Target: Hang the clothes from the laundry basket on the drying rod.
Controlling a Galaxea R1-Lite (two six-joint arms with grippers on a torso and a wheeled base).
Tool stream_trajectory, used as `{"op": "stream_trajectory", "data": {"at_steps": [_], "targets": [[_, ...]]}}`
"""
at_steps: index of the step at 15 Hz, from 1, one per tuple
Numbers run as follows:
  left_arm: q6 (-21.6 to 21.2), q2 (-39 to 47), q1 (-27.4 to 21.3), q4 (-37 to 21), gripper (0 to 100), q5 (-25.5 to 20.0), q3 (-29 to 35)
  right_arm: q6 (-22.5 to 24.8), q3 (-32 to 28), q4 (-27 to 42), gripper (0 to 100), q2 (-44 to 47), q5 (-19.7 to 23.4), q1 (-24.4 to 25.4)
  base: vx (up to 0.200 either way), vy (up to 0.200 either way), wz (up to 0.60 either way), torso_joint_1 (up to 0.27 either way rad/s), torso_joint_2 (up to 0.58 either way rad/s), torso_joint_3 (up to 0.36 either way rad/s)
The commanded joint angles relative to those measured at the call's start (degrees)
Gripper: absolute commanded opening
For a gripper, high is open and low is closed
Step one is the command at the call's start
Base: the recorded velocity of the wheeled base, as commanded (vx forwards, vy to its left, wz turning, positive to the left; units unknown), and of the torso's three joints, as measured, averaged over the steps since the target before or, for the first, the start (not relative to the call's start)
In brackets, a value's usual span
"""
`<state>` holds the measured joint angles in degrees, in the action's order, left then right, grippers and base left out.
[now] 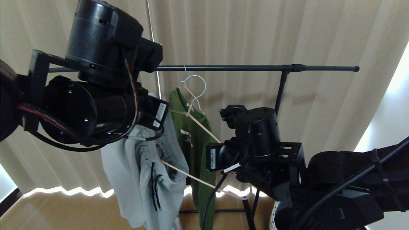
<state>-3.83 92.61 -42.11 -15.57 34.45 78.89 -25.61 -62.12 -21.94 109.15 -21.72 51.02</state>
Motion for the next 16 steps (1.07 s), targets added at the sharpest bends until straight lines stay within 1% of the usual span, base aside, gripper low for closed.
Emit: {"op": "stream_trajectory", "data": {"at_steps": [1,2,4,8,10,11,14,15,16], "targets": [[-0.6,-0.7,-1.8,-0.3,0,-4.8,0.7,0.1,-0.2,0.0,0,-0.2,0.0,0.5,0.0,0.0,0.0,0.0,0.0,0.0],[-2.0,-1.3,-1.8,-0.4,0,-7.5,0.2,0.0,-0.1,0.1,0,-0.3,0.0,0.5,0.0,0.0,0.0,0.0,0.0,0.0],[-4.5,-2.5,-1.8,-0.2,0,-9.1,-2.1,-0.1,0.1,0.0,0,-0.7,0.0,0.5,0.0,0.0,0.0,0.0,0.0,0.0],[-5.0,-4.2,-1.8,0.1,0,-10.4,-6.4,-0.1,0.0,-0.1,0,-1.8,0.0,0.5,0.0,0.0,0.0,0.0,0.0,0.0],[-5.0,-4.3,-1.8,0.1,0,-10.4,-6.9,-0.1,0.0,-0.1,0,-2.8,0.0,0.5,0.0,0.0,0.0,0.0,0.0,0.0],[-5.0,-4.3,-1.8,0.2,100,-10.4,-7.1,-0.1,0.0,-0.1,0,-3.0,0.0,0.5,0.0,0.0,0.0,0.0,0.0,0.0],[-5.5,-5.5,-3.0,4.2,100,-10.8,-10.0,0.0,0.2,0.0,0,-4.6,0.0,-0.5,0.0,0.0,0.0,0.0,0.0,0.0],[-7.5,-7.4,-3.6,7.5,100,-11.2,-14.2,1.0,0.3,0.0,0,-5.3,0.0,-1.7,0.0,0.0,0.0,0.0,0.0,0.0],[-9.5,-8.5,-3.7,9.5,100,-11.2,-16.7,2.1,0.3,0.0,0,-5.7,0.0,-2.7,0.0,0.0,0.0,0.0,0.0,0.0]]}}
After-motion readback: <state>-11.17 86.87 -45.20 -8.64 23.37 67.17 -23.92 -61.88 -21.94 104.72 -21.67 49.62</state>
